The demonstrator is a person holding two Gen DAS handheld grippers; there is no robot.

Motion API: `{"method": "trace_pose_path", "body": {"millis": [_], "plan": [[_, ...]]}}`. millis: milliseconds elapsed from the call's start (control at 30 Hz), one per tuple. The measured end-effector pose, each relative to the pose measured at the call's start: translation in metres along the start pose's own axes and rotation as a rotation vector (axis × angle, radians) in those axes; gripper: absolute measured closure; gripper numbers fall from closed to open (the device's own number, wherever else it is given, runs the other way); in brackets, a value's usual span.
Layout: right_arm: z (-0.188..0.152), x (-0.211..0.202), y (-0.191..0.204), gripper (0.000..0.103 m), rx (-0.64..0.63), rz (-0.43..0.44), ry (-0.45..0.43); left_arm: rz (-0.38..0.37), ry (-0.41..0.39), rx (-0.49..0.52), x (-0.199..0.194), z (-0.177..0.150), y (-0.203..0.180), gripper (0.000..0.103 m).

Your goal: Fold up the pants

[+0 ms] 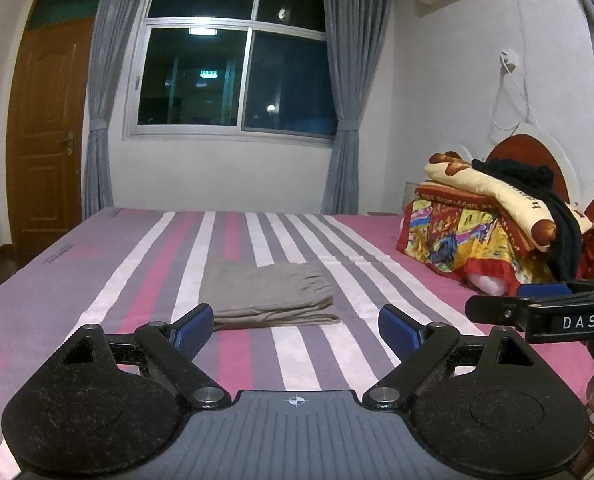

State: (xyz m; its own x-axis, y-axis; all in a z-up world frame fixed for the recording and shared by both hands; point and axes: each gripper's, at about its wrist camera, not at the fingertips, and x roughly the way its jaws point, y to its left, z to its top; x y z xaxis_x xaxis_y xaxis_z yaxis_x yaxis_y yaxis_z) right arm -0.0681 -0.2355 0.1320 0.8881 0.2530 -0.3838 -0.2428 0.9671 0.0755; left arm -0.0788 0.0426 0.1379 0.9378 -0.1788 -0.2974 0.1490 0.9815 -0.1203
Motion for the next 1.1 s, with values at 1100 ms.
{"method": "trace_pose_path", "body": {"millis": [1100], "plan": [[0.0004,-0.0003,-0.0033,0.006,-0.004,-0.001,0.006,-0.002,0.000,0.004,-0.0009,-0.0010,0.0041,0.013]]}}
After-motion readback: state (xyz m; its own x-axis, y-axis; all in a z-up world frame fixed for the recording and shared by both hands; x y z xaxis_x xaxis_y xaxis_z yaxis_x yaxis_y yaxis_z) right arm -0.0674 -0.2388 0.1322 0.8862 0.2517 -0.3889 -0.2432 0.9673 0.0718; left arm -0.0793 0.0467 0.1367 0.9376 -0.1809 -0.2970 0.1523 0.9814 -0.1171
